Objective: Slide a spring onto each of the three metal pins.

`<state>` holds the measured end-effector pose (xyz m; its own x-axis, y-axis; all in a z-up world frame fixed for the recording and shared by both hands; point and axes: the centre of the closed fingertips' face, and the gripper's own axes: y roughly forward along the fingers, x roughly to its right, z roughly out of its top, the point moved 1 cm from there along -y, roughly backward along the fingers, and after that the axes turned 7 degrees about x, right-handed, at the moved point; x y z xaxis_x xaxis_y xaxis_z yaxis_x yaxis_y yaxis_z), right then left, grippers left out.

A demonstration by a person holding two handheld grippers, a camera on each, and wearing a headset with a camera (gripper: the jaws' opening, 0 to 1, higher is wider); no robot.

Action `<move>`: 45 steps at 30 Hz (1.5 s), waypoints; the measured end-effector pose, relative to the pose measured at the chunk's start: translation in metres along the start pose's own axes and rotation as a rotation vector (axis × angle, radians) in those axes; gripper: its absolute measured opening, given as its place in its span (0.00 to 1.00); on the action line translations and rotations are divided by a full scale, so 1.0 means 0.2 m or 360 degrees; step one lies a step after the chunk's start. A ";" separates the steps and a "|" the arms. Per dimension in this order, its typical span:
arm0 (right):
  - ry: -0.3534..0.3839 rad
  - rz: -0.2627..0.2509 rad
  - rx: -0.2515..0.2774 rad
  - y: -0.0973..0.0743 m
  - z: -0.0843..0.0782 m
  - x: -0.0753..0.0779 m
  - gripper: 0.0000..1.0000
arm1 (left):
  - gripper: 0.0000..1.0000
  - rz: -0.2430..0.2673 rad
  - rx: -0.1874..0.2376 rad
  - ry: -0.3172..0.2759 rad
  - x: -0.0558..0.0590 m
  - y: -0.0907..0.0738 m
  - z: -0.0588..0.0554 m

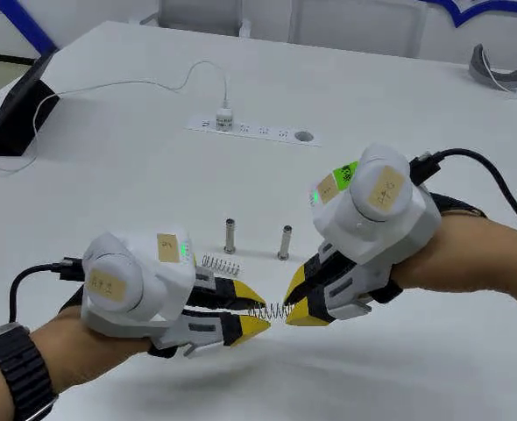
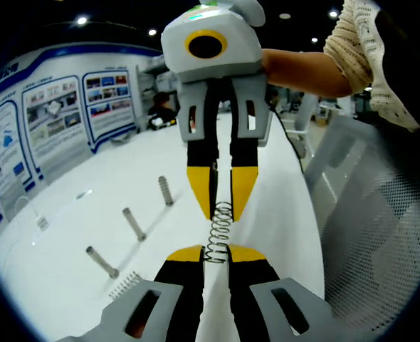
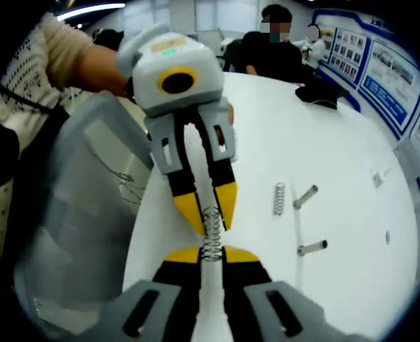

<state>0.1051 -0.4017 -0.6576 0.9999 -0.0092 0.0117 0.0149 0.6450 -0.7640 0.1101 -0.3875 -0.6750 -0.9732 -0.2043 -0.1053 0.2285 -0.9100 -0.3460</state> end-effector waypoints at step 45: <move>-0.0077 -0.0088 0.0250 0.02 0.30 0.02 0.15 | 0.11 0.0080 0.0104 -0.0114 -0.05 -0.06 0.03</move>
<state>0.1083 -0.3529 -0.6229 0.9963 -0.0137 0.0846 0.0657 0.7562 -0.6511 0.1162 -0.3763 -0.6636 -0.9604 -0.2736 -0.0531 0.2774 -0.9191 -0.2800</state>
